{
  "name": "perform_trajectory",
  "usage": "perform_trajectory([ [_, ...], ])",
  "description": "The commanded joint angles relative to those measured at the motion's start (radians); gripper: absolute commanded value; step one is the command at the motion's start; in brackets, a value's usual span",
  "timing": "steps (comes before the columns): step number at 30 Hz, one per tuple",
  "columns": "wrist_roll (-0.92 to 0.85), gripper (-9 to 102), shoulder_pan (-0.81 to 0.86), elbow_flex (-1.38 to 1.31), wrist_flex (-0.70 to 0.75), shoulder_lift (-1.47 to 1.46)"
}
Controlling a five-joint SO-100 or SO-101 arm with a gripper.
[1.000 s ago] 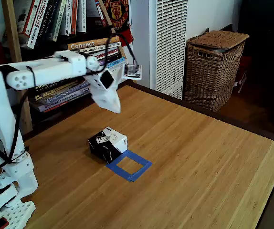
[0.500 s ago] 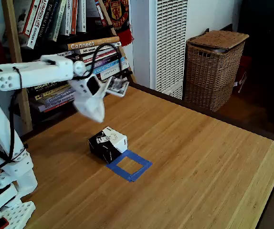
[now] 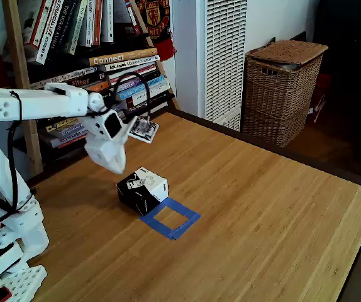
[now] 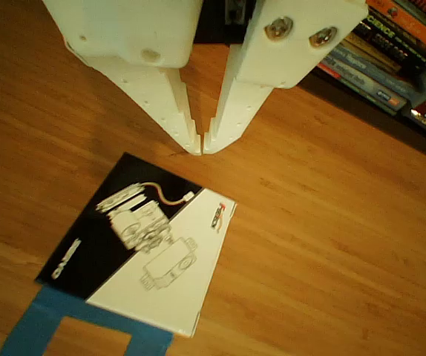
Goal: Push the box on top of the target
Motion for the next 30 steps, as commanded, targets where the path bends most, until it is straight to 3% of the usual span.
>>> perform_trajectory([
  [1, 0.005, 0, 0.008, -0.008, -0.018, 0.003],
  [30, -0.069, 0, 0.135, -0.081, -0.063, -0.04],
])
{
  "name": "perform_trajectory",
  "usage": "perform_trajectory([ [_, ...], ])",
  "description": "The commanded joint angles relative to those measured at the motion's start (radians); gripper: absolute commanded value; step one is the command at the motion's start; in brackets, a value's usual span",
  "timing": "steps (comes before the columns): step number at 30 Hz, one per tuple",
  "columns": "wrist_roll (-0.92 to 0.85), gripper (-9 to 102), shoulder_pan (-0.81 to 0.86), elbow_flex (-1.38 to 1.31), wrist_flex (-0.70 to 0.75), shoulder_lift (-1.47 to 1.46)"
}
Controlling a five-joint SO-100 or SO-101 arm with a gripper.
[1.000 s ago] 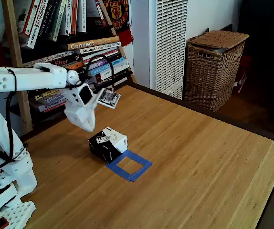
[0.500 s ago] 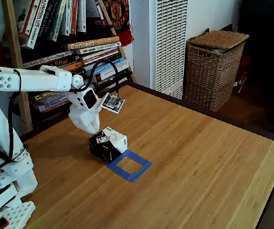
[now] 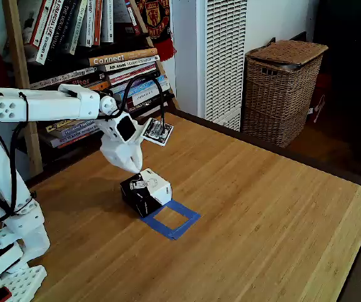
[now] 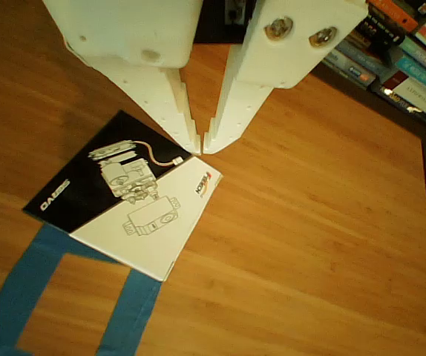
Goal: Push the box on top of the target
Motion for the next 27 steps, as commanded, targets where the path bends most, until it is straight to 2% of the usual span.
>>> perform_trajectory([
  [1, -0.017, 0, 0.014, -0.02, 0.005, 0.021],
  [15, -0.017, 0, -0.038, 0.147, 0.0, 0.137],
  [27, -0.031, 0, -0.012, 0.152, -0.021, 0.16],
])
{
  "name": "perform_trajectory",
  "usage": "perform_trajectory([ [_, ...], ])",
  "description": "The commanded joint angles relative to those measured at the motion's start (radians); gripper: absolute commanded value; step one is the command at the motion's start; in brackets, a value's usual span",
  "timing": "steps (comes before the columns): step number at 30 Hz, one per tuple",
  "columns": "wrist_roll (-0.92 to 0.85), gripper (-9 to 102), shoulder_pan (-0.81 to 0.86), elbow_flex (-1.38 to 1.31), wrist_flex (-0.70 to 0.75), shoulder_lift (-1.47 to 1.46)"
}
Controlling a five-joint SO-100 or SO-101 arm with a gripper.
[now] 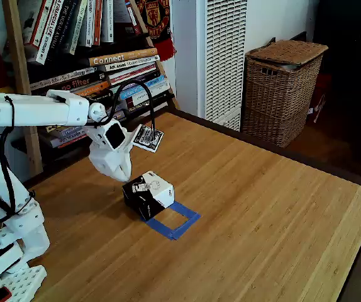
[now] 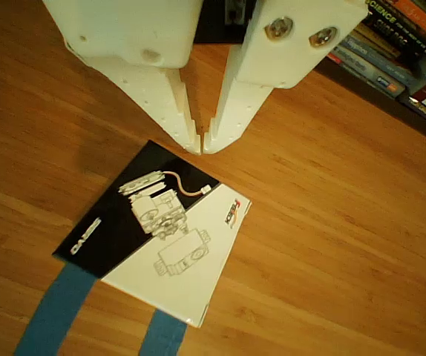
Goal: Push the box on top of the target
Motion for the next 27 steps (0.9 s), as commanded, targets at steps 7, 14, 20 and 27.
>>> perform_trajectory([
  [7, -0.041, 0, 0.064, -0.003, -0.015, 0.052],
  [14, -0.048, 0, 0.101, 0.014, -0.005, 0.075],
  [20, -0.051, 0, 0.117, 0.017, -0.012, 0.08],
  [27, -0.049, 0, 0.112, -0.009, -0.031, 0.044],
])
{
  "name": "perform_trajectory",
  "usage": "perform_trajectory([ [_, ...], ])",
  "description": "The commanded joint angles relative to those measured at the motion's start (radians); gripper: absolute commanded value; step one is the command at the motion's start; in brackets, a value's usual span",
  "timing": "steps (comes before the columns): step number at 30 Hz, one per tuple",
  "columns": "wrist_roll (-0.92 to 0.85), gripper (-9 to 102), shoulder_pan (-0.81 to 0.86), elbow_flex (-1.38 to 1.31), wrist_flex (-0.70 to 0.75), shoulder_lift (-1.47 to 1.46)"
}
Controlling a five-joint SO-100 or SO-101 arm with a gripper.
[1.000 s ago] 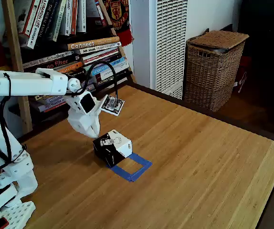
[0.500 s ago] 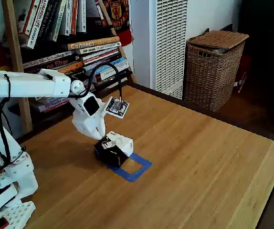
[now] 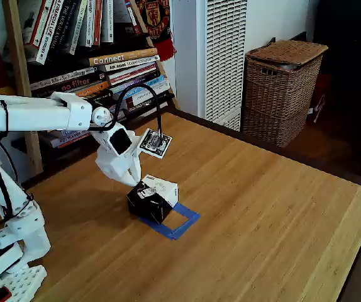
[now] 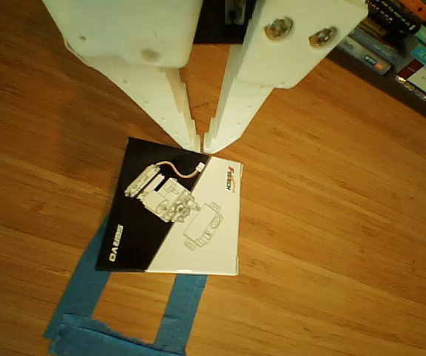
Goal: Push the box on top of the target
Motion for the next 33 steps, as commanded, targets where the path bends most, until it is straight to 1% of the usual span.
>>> perform_trajectory([
  [1, 0.0, 0, 0.002, -0.046, -0.015, -0.005],
  [13, -0.002, 0, 0.011, -0.152, -0.031, -0.095],
  [27, -0.049, 0, 0.06, -0.094, -0.075, -0.069],
  [33, -0.043, 0, 0.043, -0.061, -0.058, -0.046],
])
